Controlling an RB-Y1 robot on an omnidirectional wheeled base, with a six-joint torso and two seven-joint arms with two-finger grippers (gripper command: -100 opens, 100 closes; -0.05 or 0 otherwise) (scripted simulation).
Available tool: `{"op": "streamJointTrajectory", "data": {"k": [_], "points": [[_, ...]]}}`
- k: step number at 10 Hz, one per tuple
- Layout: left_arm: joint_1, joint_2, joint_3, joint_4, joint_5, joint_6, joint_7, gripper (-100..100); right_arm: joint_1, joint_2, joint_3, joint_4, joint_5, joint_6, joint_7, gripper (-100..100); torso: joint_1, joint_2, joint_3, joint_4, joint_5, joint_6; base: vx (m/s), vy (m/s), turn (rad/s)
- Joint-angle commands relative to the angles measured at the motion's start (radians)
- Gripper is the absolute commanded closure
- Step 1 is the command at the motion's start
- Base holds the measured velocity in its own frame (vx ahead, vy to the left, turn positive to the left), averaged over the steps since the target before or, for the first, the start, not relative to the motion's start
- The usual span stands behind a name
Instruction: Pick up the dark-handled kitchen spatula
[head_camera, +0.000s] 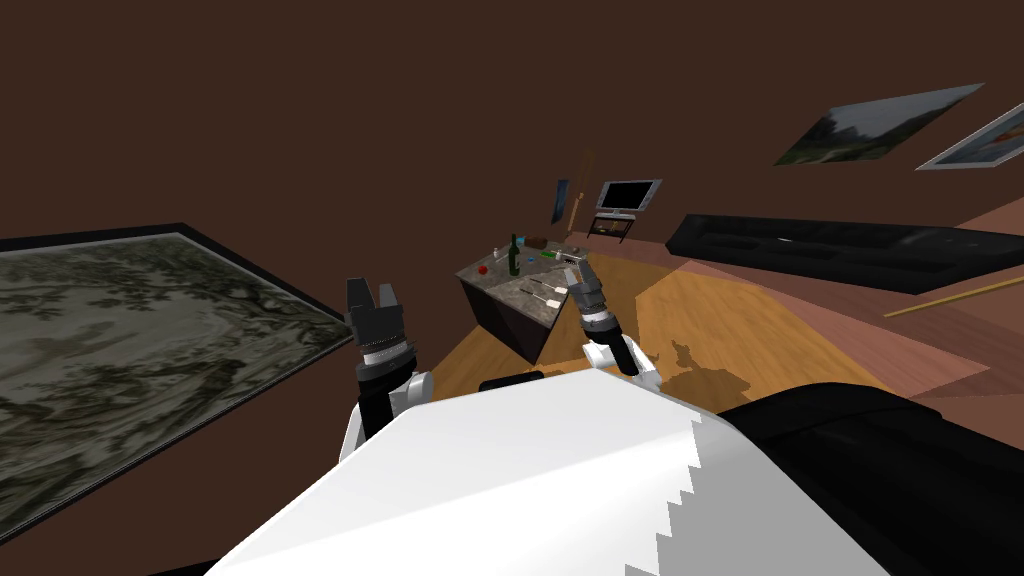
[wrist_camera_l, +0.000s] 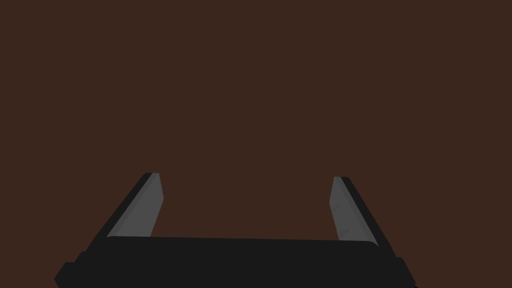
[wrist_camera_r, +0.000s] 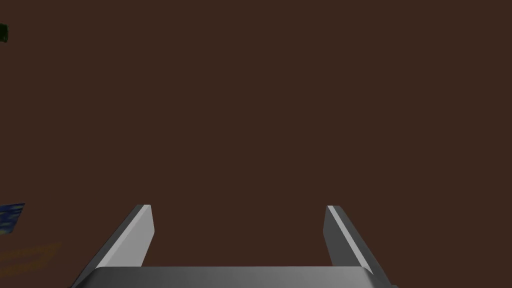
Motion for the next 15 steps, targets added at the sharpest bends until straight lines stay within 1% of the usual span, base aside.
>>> {"op": "streamJointTrajectory", "data": {"k": [1, 2, 3, 4, 5, 6, 7, 8, 9, 10, 11, 12, 13, 14, 15], "points": [[0.0, 0.0, 0.0, 0.0, 0.0, 0.0, 0.0, 0, -0.01, -0.031, -0.001, 0.006, 0.009, -0.001, 0.002, -100, 0.0, 0.0, 0.0, 0.0, 0.0, 0.0, 0.033, 0.032, 0.006], [0.0, 0.0, 0.0, 0.0, 0.0, 0.0, 0.0, 0, -0.027, -0.07, -0.003, 0.014, 0.029, -0.004, 0.005, -100, 0.0, 0.001, 0.0, 0.0, 0.0, 0.0, 0.036, 0.035, 0.017], [0.0, 0.0, 0.0, 0.0, 0.0, 0.0, 0.0, 0, -0.027, -0.08, -0.003, 0.014, 0.029, -0.004, 0.005, -100, 0.0, 0.0, 0.0, 0.0, 0.0, 0.0, 0.031, 0.029, 0.009], [0.0, 0.0, 0.0, 0.0, 0.0, 0.0, 0.0, 0, -0.045, -0.119, -0.005, 0.025, 0.049, -0.007, 0.008, -100, -0.001, 0.001, 0.0, 0.0, 0.0, 0.0, 0.038, 0.036, 0.021], [0.0, 0.0, 0.0, 0.0, 0.0, 0.0, 0.0, 0, -0.045, -0.129, -0.005, 0.025, 0.049, -0.007, 0.008, -100, 0.0, 0.0, 0.0, 0.0, 0.0, 0.0, 0.035, 0.031, 0.011], [0.0, 0.0, 0.0, 0.0, 0.0, 0.0, 0.0, 0, -0.062, -0.168, -0.005, 0.036, 0.071, -0.009, 0.01, -100, 0.0, 0.001, 0.0, 0.0, 0.0, 0.0, 0.045, 0.03, 0.027], [0.0, 0.0, 0.0, 0.0, 0.0, 0.0, 0.0, 0, -0.062, -0.18, -0.005, 0.036, 0.071, -0.009, 0.01, -100, -0.001, 0.0, 0.0, 0.0, 0.0, 0.0, 0.042, 0.029, 0.012], [0.0, 0.0, 0.0, 0.0, 0.0, 0.0, 0.0, 0, -0.08, -0.22, -0.004, 0.05, 0.094, -0.012, 0.012, -100, -0.001, 0.0, 0.0, 0.0, 0.0, 0.0, 0.053, 0.044, 0.023], [0.0, 0.0, 0.0, 0.0, 0.0, 0.0, 0.0, 0, -0.08, -0.233, -0.004, 0.05, 0.094, -0.012, 0.012, -100, 0.0, -0.001, 0.0, 0.0, 0.0, 0.0, 0.043, 0.034, 0.014], [0.0, 0.0, 0.0, 0.0, 0.0, 0.0, 0.0, 0, -0.096, -0.27, -0.002, 0.065, 0.119, -0.015, 0.012, -100, 0.0, 0.0, 0.0, 0.0, 0.0, 0.0, 0.045, 0.034, 0.026], [0.0, 0.0, 0.0, 0.0, 0.0, 0.0, 0.0, 0, -0.096, -0.285, -0.002, 0.065, 0.119, -0.015, 0.012, -100, 0.0, 0.0, 0.0, 0.0, 0.0, 0.0, 0.043, 0.039, 0.019], [0.0, 0.0, 0.0, 0.0, 0.0, 0.0, 0.0, 0, -0.113, -0.322, 0.003, 0.082, 0.144, -0.019, 0.012, -100, 0.0, 0.0, 0.0, 0.0, 0.0, 0.0, 0.062, 0.05, 0.027], [0.0, 0.0, 0.0, 0.0, 0.0, 0.0, 0.0, 0, -0.113, -0.339, 0.003, 0.082, 0.144, -0.019, 0.012, -100, 0.001, -0.001, -0.001, 0.0, 0.0, 0.0, 0.049, 0.04, 0.018], [0.0, 0.0, 0.0, 0.0, 0.0, 0.0, 0.0, 0, -0.128, -0.374, 0.009, 0.1, 0.17, -0.022, 0.011, -100, 0.0, 0.0, 0.0, 0.0, 0.0, 0.0, 0.049, 0.051, 0.034], [0.0, 0.0, 0.0, 0.0, 0.0, 0.0, 0.0, 0, -0.128, -0.394, 0.009, 0.1, 0.17, -0.022, 0.011, -100, 0.001, -0.001, 0.0, 0.0, 0.0, 0.0, 0.042, 0.033, 0.016]]}}
